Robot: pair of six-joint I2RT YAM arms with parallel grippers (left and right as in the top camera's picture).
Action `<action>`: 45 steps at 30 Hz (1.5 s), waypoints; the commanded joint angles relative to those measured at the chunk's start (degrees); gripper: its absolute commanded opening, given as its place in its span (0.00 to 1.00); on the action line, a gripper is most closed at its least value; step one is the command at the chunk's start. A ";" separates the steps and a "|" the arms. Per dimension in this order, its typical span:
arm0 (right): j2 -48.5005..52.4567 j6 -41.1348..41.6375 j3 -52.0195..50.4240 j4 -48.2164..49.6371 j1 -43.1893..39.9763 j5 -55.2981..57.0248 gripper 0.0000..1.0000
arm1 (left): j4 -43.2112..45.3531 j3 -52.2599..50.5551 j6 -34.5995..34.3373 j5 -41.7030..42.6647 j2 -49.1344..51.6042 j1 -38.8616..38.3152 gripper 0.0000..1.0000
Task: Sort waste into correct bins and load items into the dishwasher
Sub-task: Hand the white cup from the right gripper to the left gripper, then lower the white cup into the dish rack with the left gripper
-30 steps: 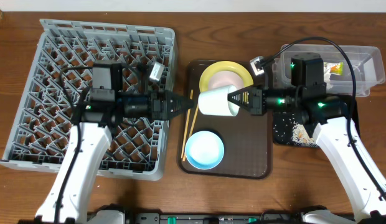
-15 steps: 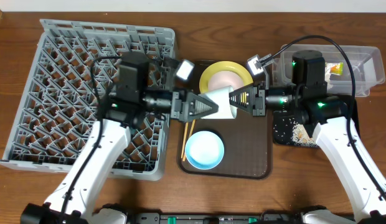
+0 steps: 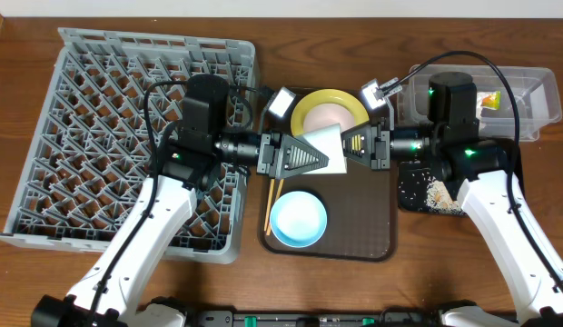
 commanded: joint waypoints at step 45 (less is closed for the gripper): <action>0.04 -11.41 0.79 -22.60 -8.70 29.75 0.27 | -49.13 4.66 24.85 -66.14 -13.77 27.98 0.06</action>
